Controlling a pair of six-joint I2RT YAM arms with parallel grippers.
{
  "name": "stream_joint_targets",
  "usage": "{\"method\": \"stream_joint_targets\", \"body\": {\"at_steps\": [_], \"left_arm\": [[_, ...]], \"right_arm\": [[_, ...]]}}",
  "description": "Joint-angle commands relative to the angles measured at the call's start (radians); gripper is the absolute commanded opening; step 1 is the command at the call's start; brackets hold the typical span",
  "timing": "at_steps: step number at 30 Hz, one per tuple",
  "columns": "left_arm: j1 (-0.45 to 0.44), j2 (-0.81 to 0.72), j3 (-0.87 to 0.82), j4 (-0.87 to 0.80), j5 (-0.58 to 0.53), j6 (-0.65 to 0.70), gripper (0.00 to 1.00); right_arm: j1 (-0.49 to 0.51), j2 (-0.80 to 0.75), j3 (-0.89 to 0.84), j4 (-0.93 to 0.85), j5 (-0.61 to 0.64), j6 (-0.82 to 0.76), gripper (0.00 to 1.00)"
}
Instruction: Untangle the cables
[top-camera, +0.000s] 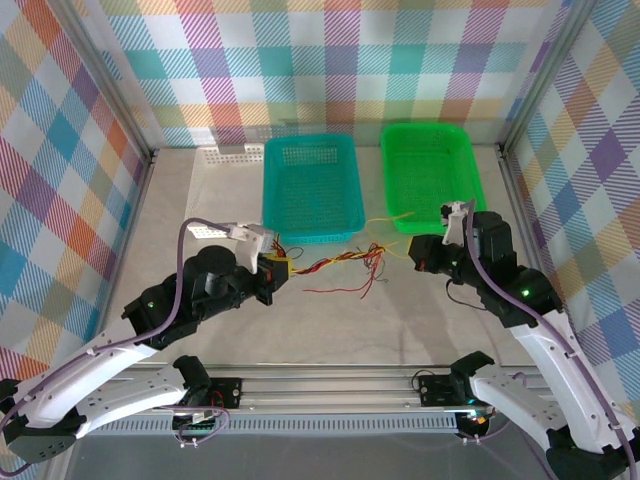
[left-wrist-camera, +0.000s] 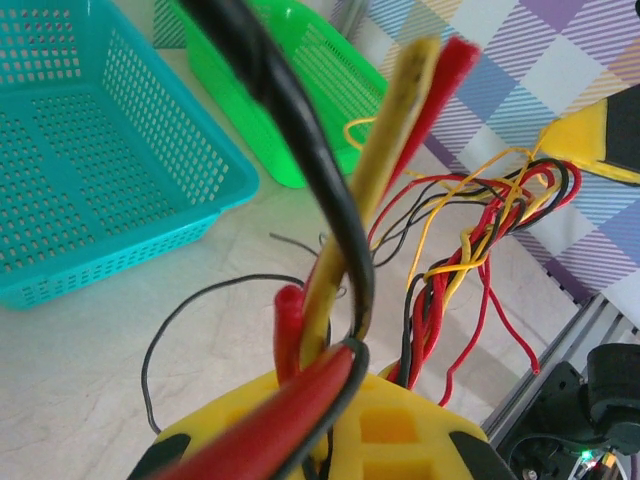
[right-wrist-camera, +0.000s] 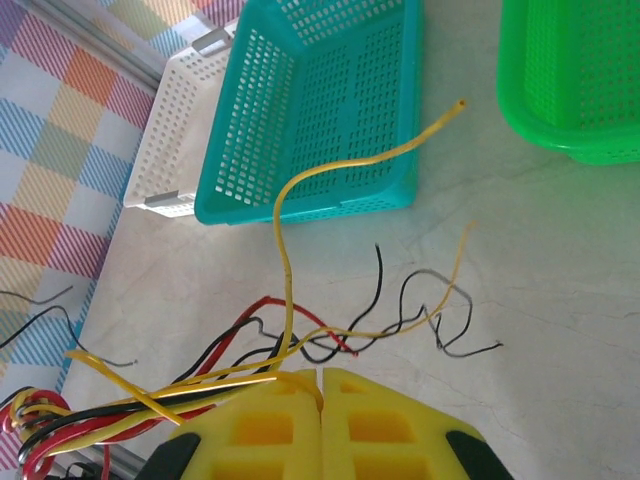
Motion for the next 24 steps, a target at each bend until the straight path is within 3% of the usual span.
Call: {"method": "stream_joint_targets", "body": {"at_steps": [1, 3, 4, 8, 11, 16, 20, 24], "left_arm": [[0.032, -0.051, -0.022, -0.160, -0.036, 0.035, 0.00], [0.032, -0.040, -0.024, -0.120, 0.006, 0.020, 0.00], [0.032, -0.026, -0.020, -0.102, 0.023, 0.015, 0.00], [0.032, 0.048, 0.021, -0.051, 0.087, 0.009, 0.00], [0.032, 0.094, 0.056, 0.006, 0.146, 0.016, 0.00], [0.032, 0.202, 0.139, 0.053, 0.218, 0.033, 0.00], [0.035, 0.287, 0.209, 0.057, 0.218, 0.033, 0.00], [0.047, 0.340, 0.245, 0.090, 0.272, 0.023, 0.00]], "right_arm": [[-0.056, 0.003, -0.001, 0.018, 0.024, -0.035, 0.10], [-0.056, -0.001, -0.029, 0.088, -0.119, -0.043, 0.38], [-0.056, -0.002, -0.041, 0.119, -0.193, -0.048, 0.48], [-0.056, -0.013, -0.047, 0.160, -0.288, -0.071, 0.70], [-0.052, -0.029, -0.073, 0.247, -0.400, -0.080, 0.76], [0.012, -0.032, -0.163, 0.435, -0.524, -0.122, 0.76], [0.121, -0.014, -0.227, 0.501, -0.492, -0.222, 0.76], [0.218, 0.040, -0.254, 0.509, -0.357, -0.315, 0.76]]}}
